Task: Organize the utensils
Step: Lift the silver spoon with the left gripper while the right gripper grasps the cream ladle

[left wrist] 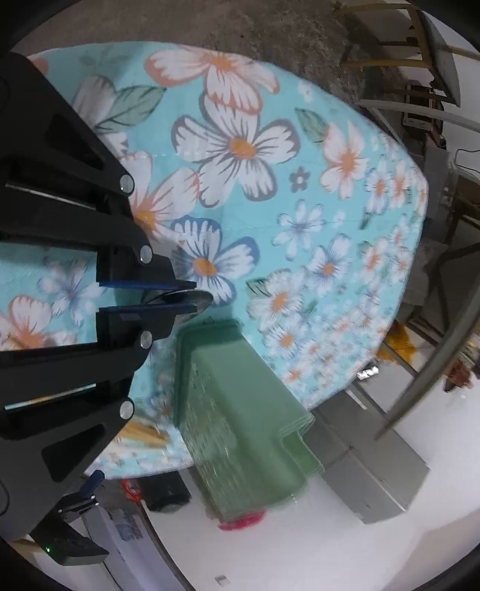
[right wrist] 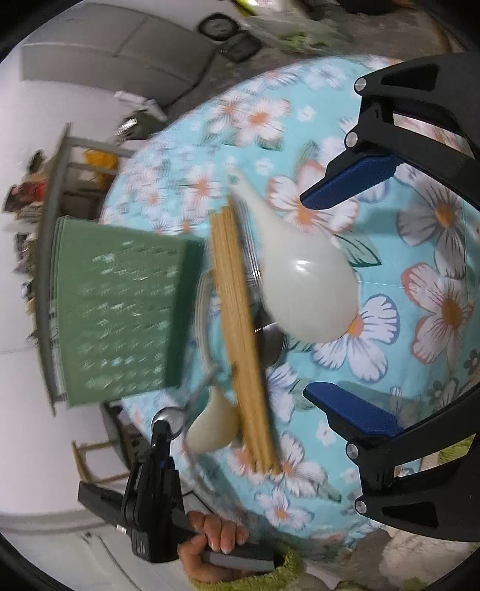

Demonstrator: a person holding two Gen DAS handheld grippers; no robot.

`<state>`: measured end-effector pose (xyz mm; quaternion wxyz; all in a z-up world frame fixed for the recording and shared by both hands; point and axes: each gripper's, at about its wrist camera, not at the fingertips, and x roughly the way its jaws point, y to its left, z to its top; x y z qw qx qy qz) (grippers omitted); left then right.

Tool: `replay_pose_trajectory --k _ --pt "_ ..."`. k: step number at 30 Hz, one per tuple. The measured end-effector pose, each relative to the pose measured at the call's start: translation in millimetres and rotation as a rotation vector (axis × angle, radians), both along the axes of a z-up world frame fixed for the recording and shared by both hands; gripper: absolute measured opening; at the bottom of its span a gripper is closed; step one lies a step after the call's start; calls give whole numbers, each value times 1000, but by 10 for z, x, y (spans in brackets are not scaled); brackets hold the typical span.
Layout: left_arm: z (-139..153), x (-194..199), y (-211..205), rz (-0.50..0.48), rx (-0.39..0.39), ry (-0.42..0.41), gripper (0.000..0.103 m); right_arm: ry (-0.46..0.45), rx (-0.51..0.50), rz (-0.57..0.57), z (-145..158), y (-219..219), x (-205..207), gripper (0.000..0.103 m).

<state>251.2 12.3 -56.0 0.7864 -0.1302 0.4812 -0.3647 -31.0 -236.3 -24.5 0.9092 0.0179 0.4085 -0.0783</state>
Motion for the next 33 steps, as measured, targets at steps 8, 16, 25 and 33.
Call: replay_pose_trajectory --k 8,16,25,33 --pt "508 -248 434 73 -70 -152 2 -107 -44 237 351 335 213 79" --pt "748 -328 927 172 -89 -235 2 -94 -126 486 373 727 709 69" --pt "678 -321 1137 211 -109 -226 2 72 -141 620 84 776 1166 52" --pt "665 -322 1146 216 -123 -232 2 136 -157 687 117 847 1179 8"
